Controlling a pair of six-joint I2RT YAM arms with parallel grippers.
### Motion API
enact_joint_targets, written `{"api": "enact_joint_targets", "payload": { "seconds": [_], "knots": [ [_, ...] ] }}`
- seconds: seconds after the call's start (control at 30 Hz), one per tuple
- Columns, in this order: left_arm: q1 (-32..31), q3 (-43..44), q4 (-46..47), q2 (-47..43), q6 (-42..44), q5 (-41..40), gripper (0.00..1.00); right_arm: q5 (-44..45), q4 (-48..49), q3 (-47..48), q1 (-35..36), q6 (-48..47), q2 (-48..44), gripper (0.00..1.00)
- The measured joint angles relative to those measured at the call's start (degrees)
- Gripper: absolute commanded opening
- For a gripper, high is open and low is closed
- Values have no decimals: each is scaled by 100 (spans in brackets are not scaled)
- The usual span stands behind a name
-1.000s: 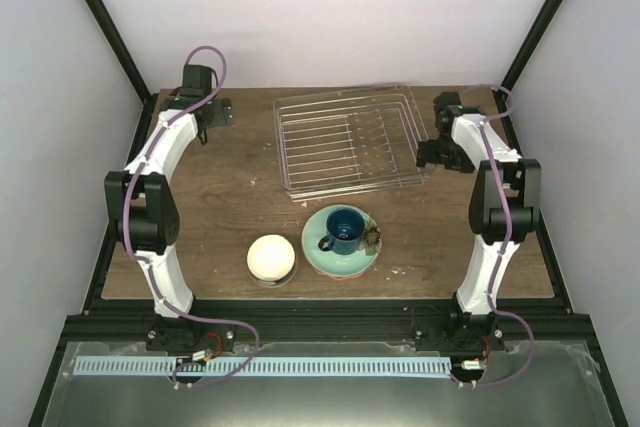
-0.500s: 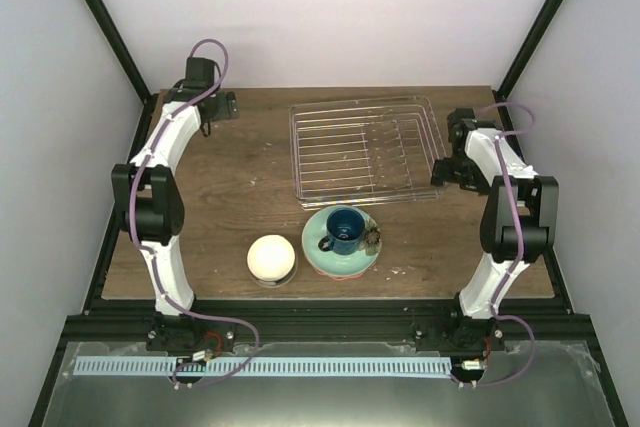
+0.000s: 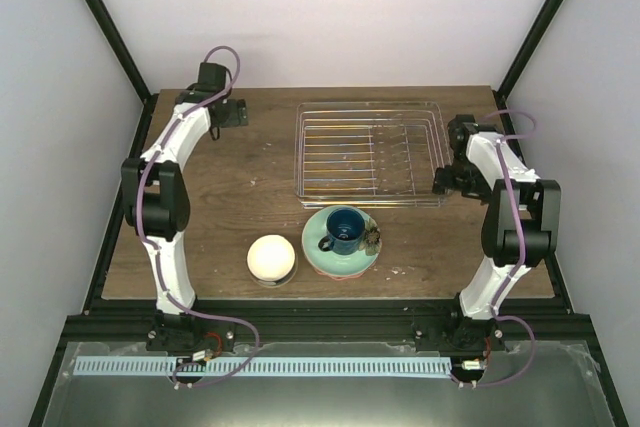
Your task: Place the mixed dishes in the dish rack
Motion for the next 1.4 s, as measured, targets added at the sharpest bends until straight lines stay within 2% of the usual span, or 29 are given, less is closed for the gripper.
{"api": "enact_joint_targets", "payload": {
  "seconds": [0.2,0.5,0.8,1.07,1.27,1.4],
  "knots": [
    [-103,0,-7,0,0,22,100,-162,-125,376,-33,-181,-11,100],
    [-308,208,-166,-79,68,201,100,-1054,-122,1722,7,-765,-155,100],
    [-702,260,-393,-903,85,470,100,-1578,240,2975,280,-1027,219,100],
    [-1191,-50,-579,-1714,87,525,100,-2052,931,2916,374,-1051,448,100],
    [-1869,-260,-885,-1827,85,562,100,-2520,1641,2170,446,-1054,251,100],
    [-2087,-525,-1104,-1902,81,682,100,-2719,1910,1878,481,-1058,68,100]
  ]
}}
